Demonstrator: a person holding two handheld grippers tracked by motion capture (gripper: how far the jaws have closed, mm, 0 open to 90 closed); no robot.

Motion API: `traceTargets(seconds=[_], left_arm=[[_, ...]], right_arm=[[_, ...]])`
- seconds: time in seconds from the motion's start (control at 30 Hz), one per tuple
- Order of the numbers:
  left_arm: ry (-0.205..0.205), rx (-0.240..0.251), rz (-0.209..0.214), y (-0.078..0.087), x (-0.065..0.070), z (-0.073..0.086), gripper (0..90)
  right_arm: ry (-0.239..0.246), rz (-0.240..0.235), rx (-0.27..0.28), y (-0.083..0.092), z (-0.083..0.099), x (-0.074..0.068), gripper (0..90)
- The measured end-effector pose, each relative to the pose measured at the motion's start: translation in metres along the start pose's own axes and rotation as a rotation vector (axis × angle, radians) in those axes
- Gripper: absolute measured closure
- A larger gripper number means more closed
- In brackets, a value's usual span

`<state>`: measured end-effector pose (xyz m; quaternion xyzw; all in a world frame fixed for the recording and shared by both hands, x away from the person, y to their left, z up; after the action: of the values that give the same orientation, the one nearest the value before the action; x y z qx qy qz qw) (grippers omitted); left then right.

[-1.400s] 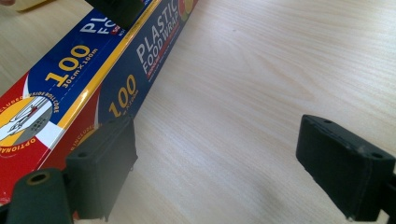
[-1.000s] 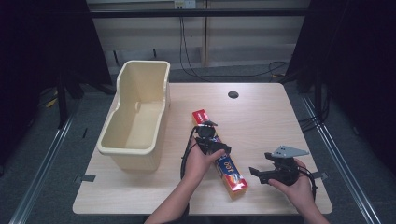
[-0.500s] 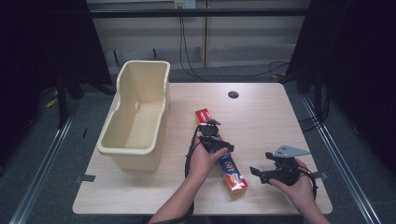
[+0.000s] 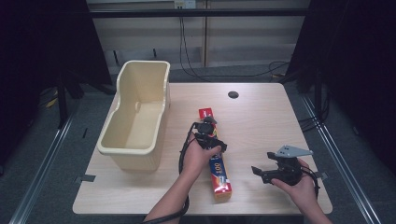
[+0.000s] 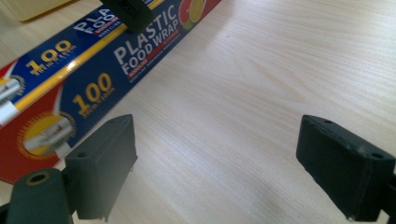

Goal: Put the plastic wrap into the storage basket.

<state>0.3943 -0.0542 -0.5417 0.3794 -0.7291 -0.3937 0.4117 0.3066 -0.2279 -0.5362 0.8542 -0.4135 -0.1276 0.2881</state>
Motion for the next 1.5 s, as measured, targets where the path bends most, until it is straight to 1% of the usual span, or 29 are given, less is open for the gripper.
traceTargets(seconds=[0.07,0.17,0.27,0.3,0.37,0.43,0.47,0.5,0.63,0.7,0.73,0.8,0.83,0.87,0.9,0.93,1.0,1.03,1.07,1.13,1.2,1.27,1.3,1.33,1.37,1.4,1.43,1.47,1.5], left_arm=[[-0.008,-0.008,-0.007,0.002,-0.002,0.0,21.0],[-0.025,-0.04,-0.019,0.006,-0.006,0.002,24.6],[-0.031,-0.056,-0.034,0.01,-0.008,0.002,29.2],[-0.045,-0.065,-0.043,0.011,-0.01,0.002,30.6],[-0.05,-0.074,-0.051,0.013,-0.012,0.003,33.6],[-0.054,-0.085,-0.061,0.015,-0.013,0.003,35.6],[-0.072,-0.098,-0.073,0.016,-0.015,0.003,36.6],[-0.077,-0.107,-0.077,0.017,-0.015,0.003,37.4],[-0.081,-0.136,-0.094,0.018,-0.016,0.002,37.8],[-0.083,-0.132,-0.089,0.017,-0.015,0.001,37.1],[-0.083,-0.142,-0.093,0.017,-0.015,0.001,36.9],[-0.09,-0.145,-0.088,0.017,-0.015,0.0,36.5],[-0.078,-0.145,-0.09,0.016,-0.015,0.0,36.3],[-0.087,-0.152,-0.091,0.016,-0.016,-0.001,36.3],[-0.082,-0.15,-0.09,0.017,-0.015,-0.001,36.1],[-0.075,-0.134,-0.085,0.016,-0.014,-0.004,35.7],[-0.085,-0.143,-0.101,0.017,-0.013,-0.004,35.0],[-0.091,-0.133,-0.109,0.016,-0.013,-0.005,35.1],[-0.103,-0.135,-0.118,0.016,-0.013,-0.005,35.2],[-0.111,-0.119,-0.133,0.015,-0.014,-0.006,34.8],[-0.106,-0.114,-0.133,0.012,-0.013,-0.006,33.6],[-0.129,-0.118,-0.146,0.01,-0.013,-0.006,33.4],[-0.134,-0.125,-0.146,0.009,-0.013,-0.004,34.0],[-0.129,-0.126,-0.151,0.007,-0.013,-0.004,34.0],[-0.127,-0.122,-0.144,0.007,-0.014,-0.004,34.0],[-0.102,-0.123,-0.138,0.007,-0.014,-0.005,34.3],[-0.1,-0.124,-0.132,0.006,-0.014,-0.005,34.4],[-0.086,-0.124,-0.126,0.006,-0.014,-0.005,34.3],[-0.086,-0.118,-0.124,0.006,-0.015,-0.005,34.3]], right_arm=[[0.001,0.0,-0.001,0.0,0.0,0.0,12.2],[-0.002,0.004,0.001,0.0,-0.001,0.0,12.3],[0.001,0.004,0.001,0.0,-0.001,0.0,12.3],[0.003,0.003,-0.001,0.0,0.0,0.0,12.3],[-0.005,-0.001,0.001,0.0,-0.001,-0.001,12.3],[-0.004,0.001,0.004,0.0,-0.001,0.0,12.4],[-0.004,0.0,0.005,0.0,-0.001,0.0,12.3],[-0.005,0.002,0.008,0.0,-0.001,0.0,12.4],[-0.001,0.0,0.01,0.001,-0.001,0.001,12.3],[0.0,0.003,0.013,0.001,-0.002,0.002,12.4],[-0.004,0.004,0.009,0.001,-0.001,0.002,12.4],[-0.002,0.005,0.012,0.001,-0.001,0.002,12.3],[-0.004,0.002,0.011,0.001,-0.001,0.002,12.3],[-0.004,0.003,0.011,0.001,-0.001,0.002,12.3],[-0.007,0.004,0.01,0.002,-0.001,0.003,12.3],[-0.007,0.002,0.01,0.002,-0.001,0.003,12.3],[-0.009,0.003,0.014,0.002,-0.002,0.003,12.3],[-0.01,0.004,0.013,0.002,-0.002,0.003,12.3],[-0.007,0.004,0.015,0.003,-0.002,0.003,12.3],[-0.014,0.006,0.014,0.003,-0.002,0.003,12.3],[-0.009,0.005,0.019,0.004,-0.002,0.004,12.3],[-0.013,0.006,0.017,0.004,-0.002,0.004,12.3],[-0.015,0.007,0.018,0.004,-0.002,0.004,12.3],[-0.014,0.006,0.018,0.004,-0.002,0.004,12.3],[-0.012,0.006,0.02,0.004,-0.003,0.004,12.3],[-0.012,0.006,0.021,0.004,-0.003,0.004,12.3],[-0.012,0.005,0.019,0.005,-0.003,0.004,12.3],[-0.012,0.005,0.019,0.004,-0.002,0.004,12.3],[-0.012,0.002,0.018,0.004,-0.002,0.004,12.3]])
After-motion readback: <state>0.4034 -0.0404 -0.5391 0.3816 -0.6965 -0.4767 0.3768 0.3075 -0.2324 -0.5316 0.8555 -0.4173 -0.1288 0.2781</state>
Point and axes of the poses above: each handheld gripper's, and its own axes: y roughly backward along the jaws, z roughly out of its underside, x roughly to its right, the point moved 10 cm from there along -y, roughly forward along the jaws, and after that the axes turned 8 degrees about y, right-handed, at the moved point
